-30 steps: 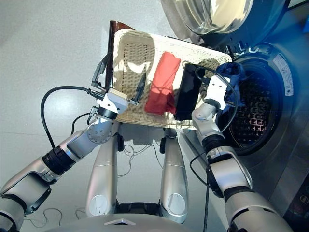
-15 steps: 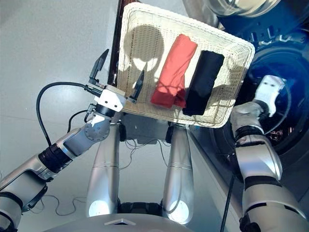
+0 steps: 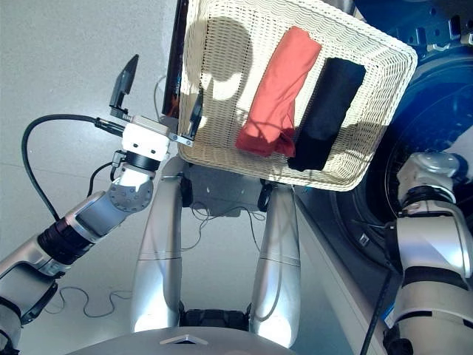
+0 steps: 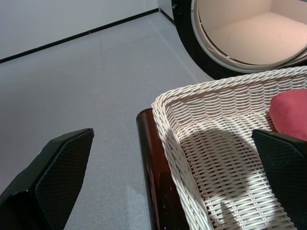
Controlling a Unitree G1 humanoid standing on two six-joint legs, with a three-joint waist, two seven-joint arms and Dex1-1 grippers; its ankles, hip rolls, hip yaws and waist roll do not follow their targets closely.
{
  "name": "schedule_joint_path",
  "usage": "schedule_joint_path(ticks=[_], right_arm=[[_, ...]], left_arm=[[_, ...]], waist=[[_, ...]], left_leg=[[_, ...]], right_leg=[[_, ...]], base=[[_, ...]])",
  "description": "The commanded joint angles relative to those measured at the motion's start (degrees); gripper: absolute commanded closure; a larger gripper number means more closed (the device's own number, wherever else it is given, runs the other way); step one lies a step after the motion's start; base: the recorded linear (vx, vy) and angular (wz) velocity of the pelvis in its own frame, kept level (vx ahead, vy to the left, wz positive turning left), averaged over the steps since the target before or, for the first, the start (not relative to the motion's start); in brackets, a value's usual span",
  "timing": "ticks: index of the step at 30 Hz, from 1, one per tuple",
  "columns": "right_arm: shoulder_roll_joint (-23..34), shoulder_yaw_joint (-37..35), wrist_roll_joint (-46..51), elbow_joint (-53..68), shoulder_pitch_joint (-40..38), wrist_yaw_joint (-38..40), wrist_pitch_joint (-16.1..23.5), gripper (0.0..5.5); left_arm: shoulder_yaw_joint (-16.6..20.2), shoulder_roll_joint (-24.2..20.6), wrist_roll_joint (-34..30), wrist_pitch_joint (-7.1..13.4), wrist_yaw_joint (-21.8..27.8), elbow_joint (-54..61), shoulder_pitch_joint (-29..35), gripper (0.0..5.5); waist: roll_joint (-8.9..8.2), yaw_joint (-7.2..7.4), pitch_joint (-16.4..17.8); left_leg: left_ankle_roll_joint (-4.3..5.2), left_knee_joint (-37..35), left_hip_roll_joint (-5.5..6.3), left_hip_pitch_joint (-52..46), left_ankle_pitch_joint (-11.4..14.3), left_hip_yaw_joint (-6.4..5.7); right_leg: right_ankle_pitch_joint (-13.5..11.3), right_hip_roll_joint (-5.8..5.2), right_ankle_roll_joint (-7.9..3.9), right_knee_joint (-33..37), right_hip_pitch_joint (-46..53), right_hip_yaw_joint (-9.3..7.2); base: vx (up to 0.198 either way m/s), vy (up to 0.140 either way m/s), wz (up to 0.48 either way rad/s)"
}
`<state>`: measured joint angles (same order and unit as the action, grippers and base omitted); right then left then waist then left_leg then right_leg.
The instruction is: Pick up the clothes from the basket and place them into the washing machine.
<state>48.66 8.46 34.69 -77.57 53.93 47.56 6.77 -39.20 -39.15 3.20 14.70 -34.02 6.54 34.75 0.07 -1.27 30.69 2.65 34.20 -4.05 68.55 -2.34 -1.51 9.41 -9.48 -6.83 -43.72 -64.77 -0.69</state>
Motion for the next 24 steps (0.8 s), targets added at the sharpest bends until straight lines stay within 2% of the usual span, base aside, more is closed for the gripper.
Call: schedule_joint_path(ticks=[1,10,15,18,19,21,24], right_arm=[[5.6,0.2,1.5,2.6,-1.4,1.1,3.6,0.00],[-2.4,1.3,4.6,11.0,-1.0,0.5,9.2,0.00],[-6.3,1.2,5.6,19.3,-4.9,-1.3,12.6,0.00],[-9.2,1.8,2.7,33.6,-12.1,-2.6,15.4,0.00],[-9.3,1.5,2.5,34.1,-12.6,-2.3,15.3,0.00],[-11.7,1.3,-0.3,45.1,-18.8,-3.1,17.1,0.00],[-14.9,0.2,0.0,52.6,-24.4,-5.1,19.8,0.00]], left_arm=[[0.5,1.3,-0.1,2.0,-1.3,7.0,-2.1,0.00],[2.1,1.5,0.0,1.5,-2.3,7.5,-3.3,0.00],[3.0,2.0,0.3,1.6,-2.1,7.2,-3.4,0.00],[4.4,2.6,0.3,1.6,-1.9,7.2,-4.2,0.00],[4.3,2.5,0.3,1.6,-1.9,7.3,-4.3,0.00],[5.3,2.8,-0.1,1.5,-2.0,7.2,-4.7,0.00],[5.5,3.6,0.0,1.9,-1.7,7.4,-4.8,0.00]], waist=[[1.16,1.75,-0.9],[-0.44,2.77,-0.9],[-1.12,3.24,-0.9],[-1.82,3.99,-0.9],[-1.90,3.92,-0.9],[-2.14,4.39,-0.9],[-2.32,4.52,-0.9]], left_leg=[[2.93,2.1,-3.73,-3.8,6.7,3.22],[3.05,0.7,-4.02,-5.8,6.5,3.62],[2.94,-0.1,-4.01,-7.1,6.5,4.08],[2.78,-0.4,-4.10,-7.6,6.4,4.39],[2.77,-0.5,-4.08,-7.8,6.4,4.42],[2.59,-0.8,-4.00,-8.3,6.4,4.61],[2.35,-1.0,-3.80,-8.6,6.3,4.69]], right_leg=[[-2.3,2.06,1.01,3.3,-1.8,1.58],[-2.2,2.74,1.32,4.6,-0.2,1.58],[-2.3,2.90,1.28,5.3,0.9,1.64],[-2.7,2.95,1.24,5.9,1.2,1.93],[-2.7,2.93,1.24,5.9,1.3,1.95],[-2.9,3.07,1.21,6.0,1.6,2.21],[-3.0,3.09,1.23,6.2,2.0,2.36]], base=[[0.000,0.000,0.000],[0.000,0.000,0.000],[0.000,0.000,0.000],[0.000,0.000,0.000],[0.000,0.000,0.000],[0.000,0.000,0.000],[0.025,-0.002,-0.007]])
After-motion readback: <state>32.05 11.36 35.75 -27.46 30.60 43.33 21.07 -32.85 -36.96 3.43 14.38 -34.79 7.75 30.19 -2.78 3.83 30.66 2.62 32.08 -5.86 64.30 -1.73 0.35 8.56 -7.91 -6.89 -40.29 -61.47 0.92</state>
